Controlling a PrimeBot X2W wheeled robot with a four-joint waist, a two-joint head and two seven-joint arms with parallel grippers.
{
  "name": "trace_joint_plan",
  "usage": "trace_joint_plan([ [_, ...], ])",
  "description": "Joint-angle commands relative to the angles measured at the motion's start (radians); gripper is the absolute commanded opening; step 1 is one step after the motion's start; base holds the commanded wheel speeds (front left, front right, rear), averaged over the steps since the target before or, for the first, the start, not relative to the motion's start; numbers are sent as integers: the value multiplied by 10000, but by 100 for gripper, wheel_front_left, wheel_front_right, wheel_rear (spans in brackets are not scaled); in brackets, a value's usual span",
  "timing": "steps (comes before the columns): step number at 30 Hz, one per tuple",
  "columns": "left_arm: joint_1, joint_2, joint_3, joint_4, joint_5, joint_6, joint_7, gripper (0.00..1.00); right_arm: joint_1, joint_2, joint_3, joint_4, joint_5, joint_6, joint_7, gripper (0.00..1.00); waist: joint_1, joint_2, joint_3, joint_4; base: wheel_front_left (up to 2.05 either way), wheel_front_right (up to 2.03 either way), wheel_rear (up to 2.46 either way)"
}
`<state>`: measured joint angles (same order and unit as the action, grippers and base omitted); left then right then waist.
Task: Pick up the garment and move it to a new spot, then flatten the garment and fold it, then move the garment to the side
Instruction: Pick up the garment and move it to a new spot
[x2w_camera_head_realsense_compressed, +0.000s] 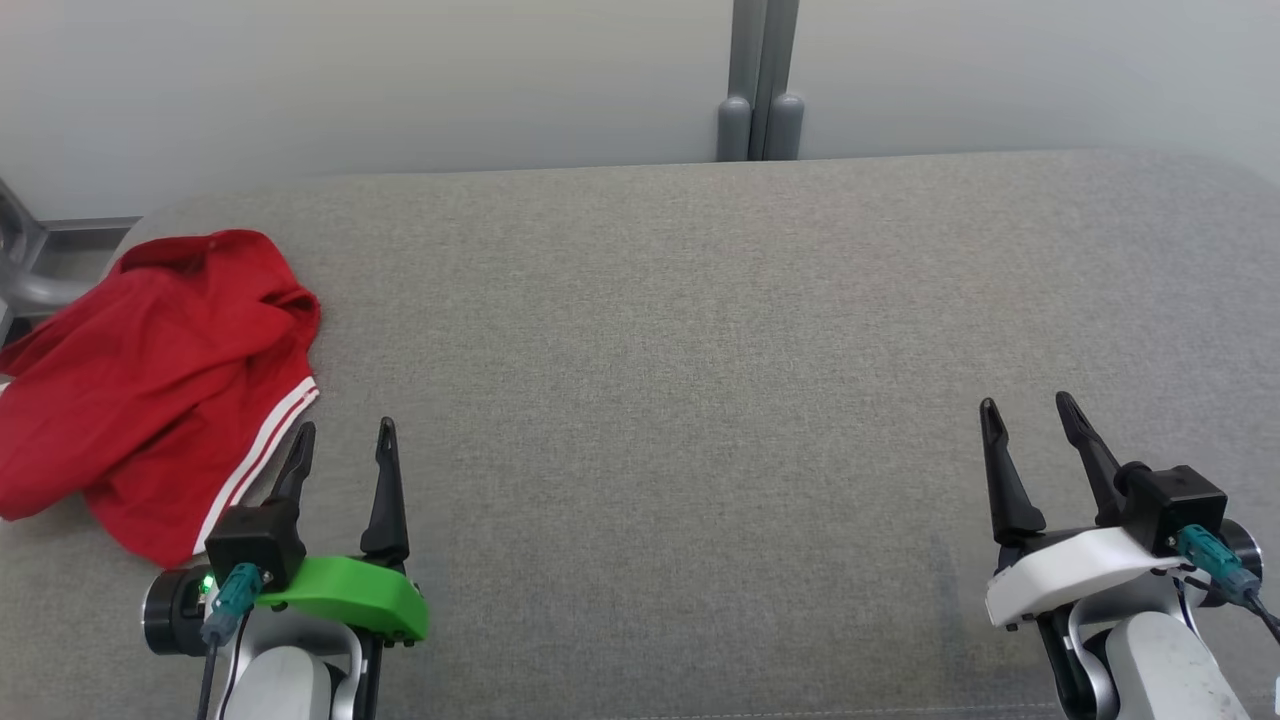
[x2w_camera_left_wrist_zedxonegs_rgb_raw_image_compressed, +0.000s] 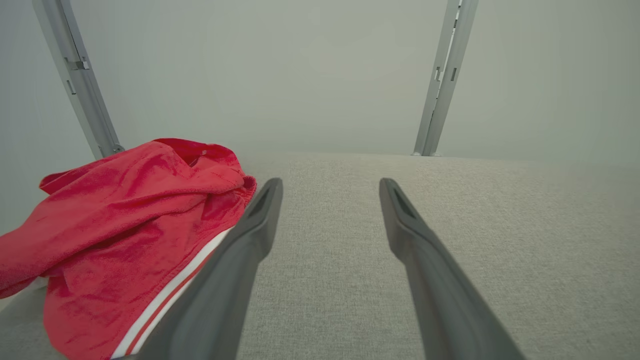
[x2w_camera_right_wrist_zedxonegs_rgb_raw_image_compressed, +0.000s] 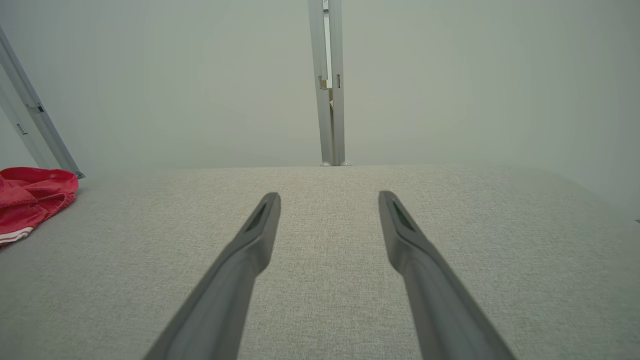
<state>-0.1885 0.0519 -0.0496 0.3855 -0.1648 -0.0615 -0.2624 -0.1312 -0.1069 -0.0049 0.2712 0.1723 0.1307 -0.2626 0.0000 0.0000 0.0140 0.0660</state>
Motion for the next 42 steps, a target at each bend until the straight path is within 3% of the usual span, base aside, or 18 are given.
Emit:
trace_joint_plan([
  [1, -150, 14, 36, -45, -63, 41, -29, 100, 70, -35, 13, -29, -29, 1, -40, 100, 0, 0, 17, 276, 0, 0, 0],
  [25, 131, -5, 230, -189, -255, 169, -27, 100, 52, 41, 612, 38, -11, 1, -40, 100, 0, 0, -61, 3604, 0, 0, 0],
  [42, 61, -9, 348, -315, -242, 165, -29, 100, -89, 42, 675, 48, 16, 1, -40, 100, 0, 0, 56, 3836, 0, 0, 0],
])
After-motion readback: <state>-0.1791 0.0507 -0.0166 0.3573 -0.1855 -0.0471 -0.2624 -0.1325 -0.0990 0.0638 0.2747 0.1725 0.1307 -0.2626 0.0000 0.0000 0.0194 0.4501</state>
